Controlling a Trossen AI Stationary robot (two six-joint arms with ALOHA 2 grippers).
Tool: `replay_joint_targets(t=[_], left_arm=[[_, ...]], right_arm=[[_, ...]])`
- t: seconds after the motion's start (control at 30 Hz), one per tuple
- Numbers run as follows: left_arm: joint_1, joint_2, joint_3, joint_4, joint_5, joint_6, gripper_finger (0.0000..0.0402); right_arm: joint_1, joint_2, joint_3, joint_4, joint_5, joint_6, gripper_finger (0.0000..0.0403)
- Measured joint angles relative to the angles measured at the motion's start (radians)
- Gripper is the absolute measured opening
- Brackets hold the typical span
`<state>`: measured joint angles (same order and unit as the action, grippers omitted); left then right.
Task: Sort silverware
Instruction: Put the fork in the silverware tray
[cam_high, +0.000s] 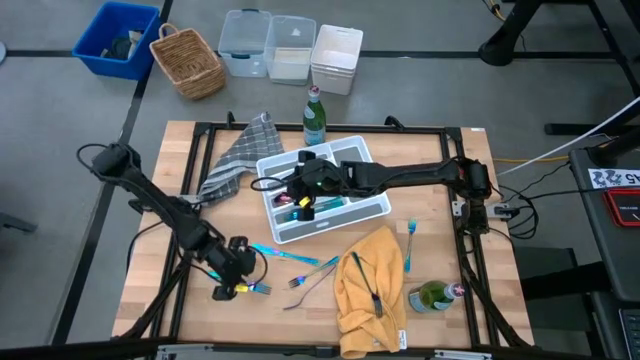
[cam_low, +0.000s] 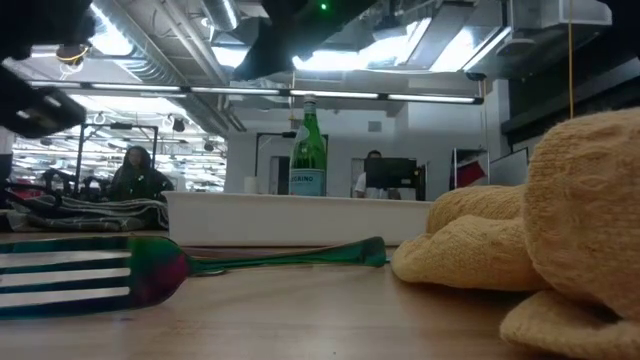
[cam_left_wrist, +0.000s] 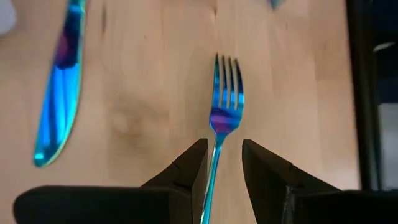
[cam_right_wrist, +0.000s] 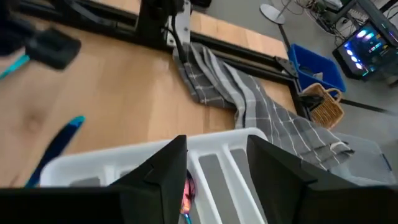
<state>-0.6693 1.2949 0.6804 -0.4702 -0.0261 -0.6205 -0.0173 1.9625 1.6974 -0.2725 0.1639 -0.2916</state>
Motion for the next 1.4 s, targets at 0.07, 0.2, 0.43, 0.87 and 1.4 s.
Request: replay_joint_targets(t=[0.07, 0.2, 0.43, 0.87, 1.4], left_arm=[[-0.016, 0.034, 0.0, 0.017, 0.0, 0.0, 0.009], [-0.041, 0.093, 0.0, 0.064, 0.0, -0.001, 0.009], [-0.053, 0.16, 0.0, 0.12, -0.001, -0.026, 0.009], [-0.05, 0.176, -0.001, 0.102, -0.131, -0.031, 0.009], [-0.05, 0.2, -0.002, 0.029, -0.236, -0.064, 0.009]], right_arm=[[0.0, 0.0, 0.004, -0.001, -0.017, 0.01, 0.017], [0.0, 0.0, 0.005, -0.002, -0.05, 0.045, 0.017], [0.004, 0.0, 0.005, -0.002, -0.052, 0.06, 0.017], [0.005, 0.0, 0.005, -0.025, -0.052, 0.064, 0.017], [0.005, -0.001, 0.005, -0.023, -0.052, 0.064, 0.017]])
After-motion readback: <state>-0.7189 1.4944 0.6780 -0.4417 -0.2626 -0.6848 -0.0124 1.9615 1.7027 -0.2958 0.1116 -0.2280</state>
